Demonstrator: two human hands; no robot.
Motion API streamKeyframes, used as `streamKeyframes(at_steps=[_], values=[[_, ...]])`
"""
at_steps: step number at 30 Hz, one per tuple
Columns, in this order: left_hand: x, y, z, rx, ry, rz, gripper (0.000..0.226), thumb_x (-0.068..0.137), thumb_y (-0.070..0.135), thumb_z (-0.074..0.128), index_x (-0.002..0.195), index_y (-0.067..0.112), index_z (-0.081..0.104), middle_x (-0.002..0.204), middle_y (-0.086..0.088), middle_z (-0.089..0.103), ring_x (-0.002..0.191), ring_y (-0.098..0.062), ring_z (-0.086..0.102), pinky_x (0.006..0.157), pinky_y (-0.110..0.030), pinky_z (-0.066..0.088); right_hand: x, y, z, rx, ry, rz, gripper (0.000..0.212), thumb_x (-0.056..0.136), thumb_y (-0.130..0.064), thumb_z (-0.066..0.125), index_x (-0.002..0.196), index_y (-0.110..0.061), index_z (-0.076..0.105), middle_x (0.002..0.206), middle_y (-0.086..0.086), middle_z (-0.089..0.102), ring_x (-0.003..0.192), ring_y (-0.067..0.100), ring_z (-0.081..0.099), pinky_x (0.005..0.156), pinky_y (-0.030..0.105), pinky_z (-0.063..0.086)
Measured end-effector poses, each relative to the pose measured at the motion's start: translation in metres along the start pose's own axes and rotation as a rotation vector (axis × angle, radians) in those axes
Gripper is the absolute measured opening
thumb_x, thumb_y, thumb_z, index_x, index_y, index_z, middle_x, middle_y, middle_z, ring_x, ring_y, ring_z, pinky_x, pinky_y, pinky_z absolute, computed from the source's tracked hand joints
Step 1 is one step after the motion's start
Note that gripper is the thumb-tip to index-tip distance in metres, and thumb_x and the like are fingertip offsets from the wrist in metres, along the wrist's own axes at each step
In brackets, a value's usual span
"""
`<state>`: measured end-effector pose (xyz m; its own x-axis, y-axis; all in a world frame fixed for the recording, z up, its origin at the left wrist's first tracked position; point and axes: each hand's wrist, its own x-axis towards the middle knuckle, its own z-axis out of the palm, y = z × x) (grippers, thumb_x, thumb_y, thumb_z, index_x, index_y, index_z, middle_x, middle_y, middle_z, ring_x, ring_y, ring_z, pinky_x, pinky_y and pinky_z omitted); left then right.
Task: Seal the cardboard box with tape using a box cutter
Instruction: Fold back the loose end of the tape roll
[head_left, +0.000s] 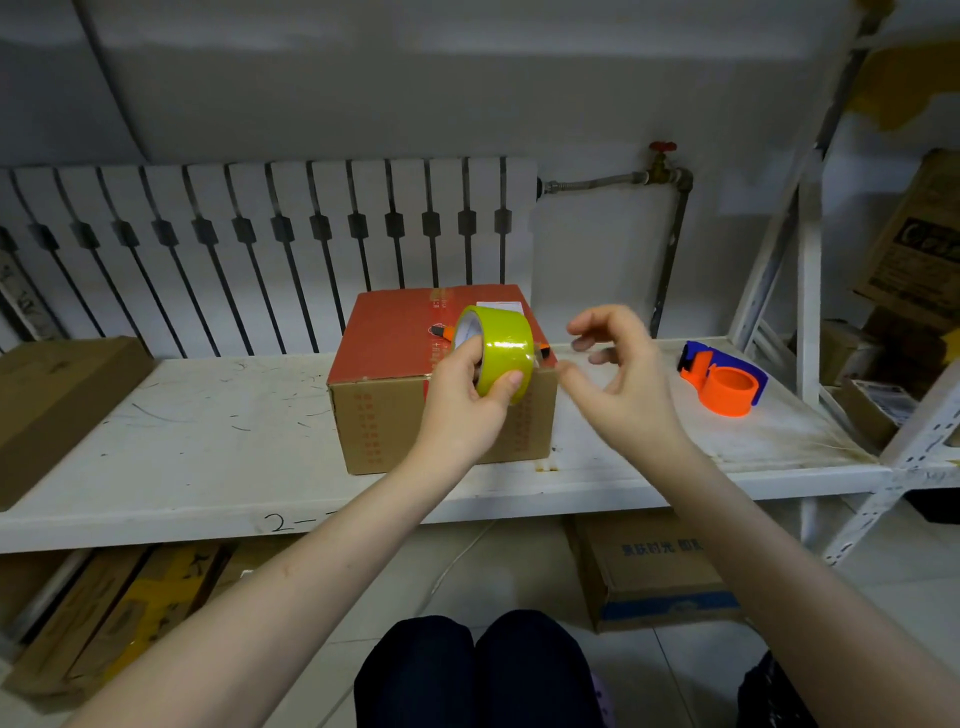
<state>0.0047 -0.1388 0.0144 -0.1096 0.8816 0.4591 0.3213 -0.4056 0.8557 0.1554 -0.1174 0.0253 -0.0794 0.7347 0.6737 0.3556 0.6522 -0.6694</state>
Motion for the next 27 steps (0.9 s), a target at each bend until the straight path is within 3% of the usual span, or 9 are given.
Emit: streamKeyframes(at_steps=[3,7,9,11,15,18,22,24,27], values=[[-0.002,0.001,0.004,-0.084,-0.039,-0.027,0.019,0.087,0.002,0.06,0.103,0.013,0.063,0.102,-0.013,0.069,0.093,-0.025,0.065,0.087,-0.044,0.053,-0.004,0.003,0.004,-0.233,-0.083,-0.26,0.026,0.078,-0.03,0.066,0.098,-0.013,0.063,0.094,-0.002,0.058,0.086,0.002,0.054,0.071,0.017,0.047],[0.0,0.0,0.008,-0.128,-0.09,-0.064,0.02,0.088,0.006,0.058,0.095,0.025,0.062,0.111,-0.016,0.067,0.104,-0.031,0.062,0.093,-0.048,0.051,-0.006,0.011,0.008,-0.399,0.017,-0.343,0.033,0.082,-0.039,0.06,0.096,-0.011,0.069,0.091,0.004,0.066,0.085,0.016,0.061,0.064,0.031,0.051],[0.001,-0.002,0.01,-0.145,-0.119,-0.092,0.016,0.088,0.011,0.06,0.101,0.02,0.064,0.12,-0.013,0.065,0.109,-0.024,0.062,0.094,-0.043,0.052,-0.005,0.015,0.008,-0.44,0.038,-0.363,0.03,0.085,-0.037,0.057,0.092,-0.011,0.07,0.088,0.004,0.067,0.082,0.017,0.062,0.06,0.032,0.051],[0.002,-0.005,0.014,-0.161,-0.162,-0.119,0.024,0.089,0.007,0.06,0.111,0.015,0.062,0.116,-0.009,0.067,0.102,-0.016,0.065,0.089,-0.034,0.054,-0.003,0.02,0.006,-0.447,0.026,-0.354,0.027,0.088,-0.034,0.054,0.088,-0.012,0.07,0.086,0.003,0.067,0.08,0.016,0.061,0.058,0.033,0.05],[0.003,-0.012,0.022,-0.192,-0.234,-0.188,0.029,0.089,0.002,0.058,0.118,0.004,0.059,0.095,-0.007,0.069,0.076,-0.009,0.068,0.073,-0.026,0.055,0.0,0.031,0.003,-0.299,-0.006,-0.11,0.019,0.086,-0.035,0.057,0.089,-0.019,0.066,0.084,-0.007,0.063,0.077,0.007,0.057,0.062,0.021,0.047],[0.004,-0.018,0.03,-0.188,-0.281,-0.265,0.029,0.09,0.003,0.057,0.119,0.004,0.059,0.091,-0.006,0.071,0.078,-0.017,0.069,0.071,-0.028,0.056,0.001,0.047,0.004,-0.065,-0.021,0.203,0.009,0.083,-0.021,0.066,0.091,-0.019,0.062,0.08,-0.01,0.061,0.074,0.005,0.058,0.063,0.013,0.047],[0.005,-0.024,0.044,-0.251,-0.314,-0.363,0.029,0.09,0.0,0.056,0.119,-0.001,0.058,0.092,-0.012,0.069,0.076,-0.02,0.067,0.071,-0.028,0.057,-0.004,0.067,-0.004,0.215,0.059,0.563,0.012,0.093,-0.015,0.05,0.098,-0.011,0.06,0.081,-0.001,0.061,0.077,0.012,0.057,0.065,0.02,0.046],[0.007,-0.026,0.054,-0.278,-0.279,-0.376,0.029,0.089,0.001,0.057,0.118,0.001,0.06,0.095,-0.012,0.069,0.08,-0.019,0.065,0.074,-0.03,0.055,-0.012,0.076,-0.012,0.275,0.029,0.606,0.016,0.094,-0.019,0.048,0.095,-0.01,0.061,0.078,0.0,0.061,0.075,0.012,0.056,0.064,0.023,0.045],[0.015,-0.03,0.069,-0.342,-0.203,-0.381,0.024,0.088,0.005,0.06,0.111,0.008,0.064,0.093,-0.006,0.068,0.085,-0.019,0.063,0.077,-0.033,0.052,-0.027,0.087,-0.015,0.308,-0.153,0.474,0.012,0.09,-0.022,0.055,0.087,-0.013,0.063,0.079,-0.002,0.062,0.074,0.009,0.057,0.064,0.023,0.047]])
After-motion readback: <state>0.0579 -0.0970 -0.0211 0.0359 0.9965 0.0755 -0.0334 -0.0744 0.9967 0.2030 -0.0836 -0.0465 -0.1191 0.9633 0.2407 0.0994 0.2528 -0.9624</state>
